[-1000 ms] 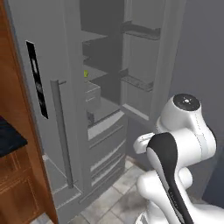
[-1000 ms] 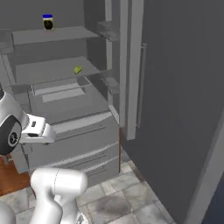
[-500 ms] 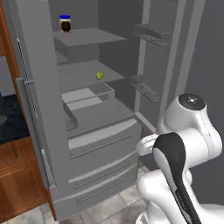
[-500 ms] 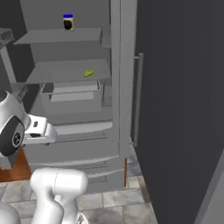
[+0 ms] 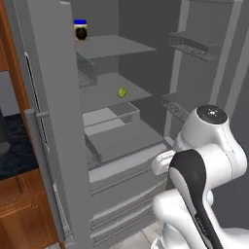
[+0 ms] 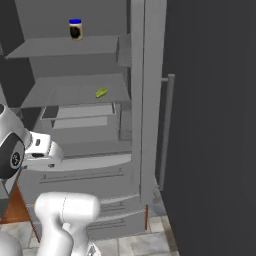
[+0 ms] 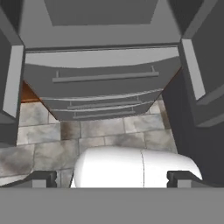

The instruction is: Pick the mango and orange from the fridge and place them on the plate next to the blender to make a fruit smoothie.

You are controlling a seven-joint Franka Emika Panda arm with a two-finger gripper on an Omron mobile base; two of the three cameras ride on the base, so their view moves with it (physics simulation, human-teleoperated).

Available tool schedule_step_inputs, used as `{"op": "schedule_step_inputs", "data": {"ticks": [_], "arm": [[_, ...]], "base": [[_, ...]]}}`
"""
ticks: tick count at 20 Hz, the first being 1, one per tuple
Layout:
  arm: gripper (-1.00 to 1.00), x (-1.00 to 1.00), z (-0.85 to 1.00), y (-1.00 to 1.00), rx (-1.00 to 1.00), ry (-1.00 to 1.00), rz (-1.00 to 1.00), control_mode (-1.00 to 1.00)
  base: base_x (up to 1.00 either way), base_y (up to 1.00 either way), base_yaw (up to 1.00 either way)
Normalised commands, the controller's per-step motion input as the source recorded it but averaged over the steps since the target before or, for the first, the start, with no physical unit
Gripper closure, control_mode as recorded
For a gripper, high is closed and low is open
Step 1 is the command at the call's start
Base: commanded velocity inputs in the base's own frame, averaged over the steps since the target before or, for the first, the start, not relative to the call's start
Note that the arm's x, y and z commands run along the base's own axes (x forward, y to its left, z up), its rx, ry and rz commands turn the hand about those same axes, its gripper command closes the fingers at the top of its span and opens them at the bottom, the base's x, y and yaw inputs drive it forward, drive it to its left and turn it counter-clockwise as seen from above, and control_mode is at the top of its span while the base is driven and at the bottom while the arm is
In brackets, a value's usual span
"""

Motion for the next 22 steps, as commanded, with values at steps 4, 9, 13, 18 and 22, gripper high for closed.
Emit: {"op": "schedule_step_inputs", "data": {"ticks": [4, 9, 13, 18, 22], "arm": [[-1.0, 0.0, 0.0, 0.0, 0.0, 0.0, 0.0, 1.0], [-1.0, 0.0, 0.0, 0.0, 0.0, 0.0, 0.0, 1.0], [-1.0, 0.0, 0.0, 0.0, 0.0, 0.0, 0.0, 1.0], [-1.0, 0.0, 0.0, 0.0, 0.0, 0.0, 0.0, 1.0], [-1.0, 0.0, 0.0, 0.0, 0.0, 0.0, 0.0, 1.0]], "base": [[0.66, 0.0, 0.0], [0.53, -0.08, 0.02], [0.68, -0.09, 0.02], [0.7, -0.15, 0.02], [0.58, -0.2, 0.02]]}}
